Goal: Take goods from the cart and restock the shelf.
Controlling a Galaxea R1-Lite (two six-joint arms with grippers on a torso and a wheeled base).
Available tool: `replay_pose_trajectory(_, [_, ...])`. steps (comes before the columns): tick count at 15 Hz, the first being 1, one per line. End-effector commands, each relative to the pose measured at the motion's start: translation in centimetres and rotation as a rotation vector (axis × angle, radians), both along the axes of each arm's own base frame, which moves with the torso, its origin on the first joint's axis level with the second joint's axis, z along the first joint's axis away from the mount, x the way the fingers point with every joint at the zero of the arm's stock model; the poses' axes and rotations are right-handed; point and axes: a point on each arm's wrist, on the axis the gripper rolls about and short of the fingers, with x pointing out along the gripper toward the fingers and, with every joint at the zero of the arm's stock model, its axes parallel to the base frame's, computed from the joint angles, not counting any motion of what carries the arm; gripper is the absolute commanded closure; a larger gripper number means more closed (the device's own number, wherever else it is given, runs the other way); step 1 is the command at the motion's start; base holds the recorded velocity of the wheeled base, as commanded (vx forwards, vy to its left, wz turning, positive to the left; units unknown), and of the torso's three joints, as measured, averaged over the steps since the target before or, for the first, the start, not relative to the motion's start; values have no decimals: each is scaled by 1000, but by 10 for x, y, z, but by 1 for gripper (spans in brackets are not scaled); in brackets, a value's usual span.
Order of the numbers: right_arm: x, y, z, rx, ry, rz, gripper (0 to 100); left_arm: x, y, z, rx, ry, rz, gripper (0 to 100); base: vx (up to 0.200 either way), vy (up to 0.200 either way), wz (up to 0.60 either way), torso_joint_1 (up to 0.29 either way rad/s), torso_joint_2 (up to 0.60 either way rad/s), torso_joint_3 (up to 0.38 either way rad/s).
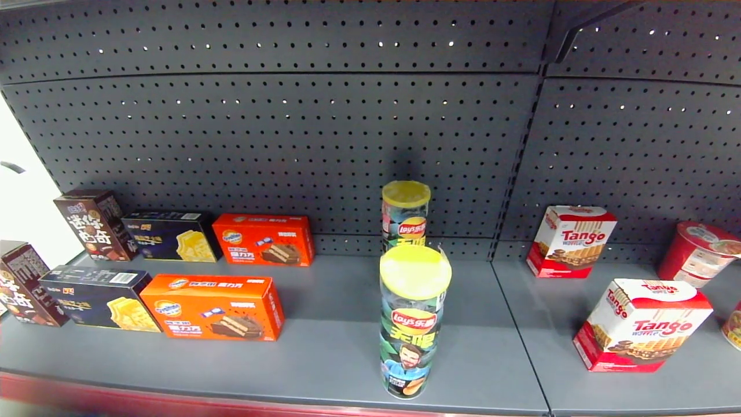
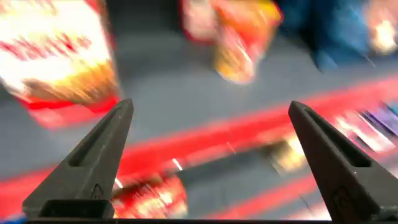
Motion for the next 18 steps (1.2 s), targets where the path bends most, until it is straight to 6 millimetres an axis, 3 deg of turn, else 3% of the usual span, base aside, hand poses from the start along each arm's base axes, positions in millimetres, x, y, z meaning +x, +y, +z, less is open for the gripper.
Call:
replay_pose_trajectory(1, [-9, 2, -7, 11, -31, -104, 0, -1, 0, -1, -13, -9, 0, 0, 0, 0, 0, 0, 0, 0])
replay_pose_trajectory(3, [-9, 2, -7, 17, -33, -69, 0, -1, -1, -1, -12, -9, -35, 0, 0, 0, 0, 0, 0, 0])
replay_pose_trajectory(6, [-6, 8, -8, 10, -19, 197, 0, 0, -4, -1, -24, -9, -159, 0, 0, 0, 0, 0, 0, 0])
replay_pose_trajectory(9, [-6, 9, -7, -18, -6, 274, 0, 0, -4, -1, -70, -12, -153, 0, 0, 0, 0, 0, 0, 0])
replay_pose_trajectory(18, [-6, 10, -7, -36, 0, 283, 0, 0, -4, -1, -61, -13, -155, 0, 0, 0, -67, 0, 1, 1])
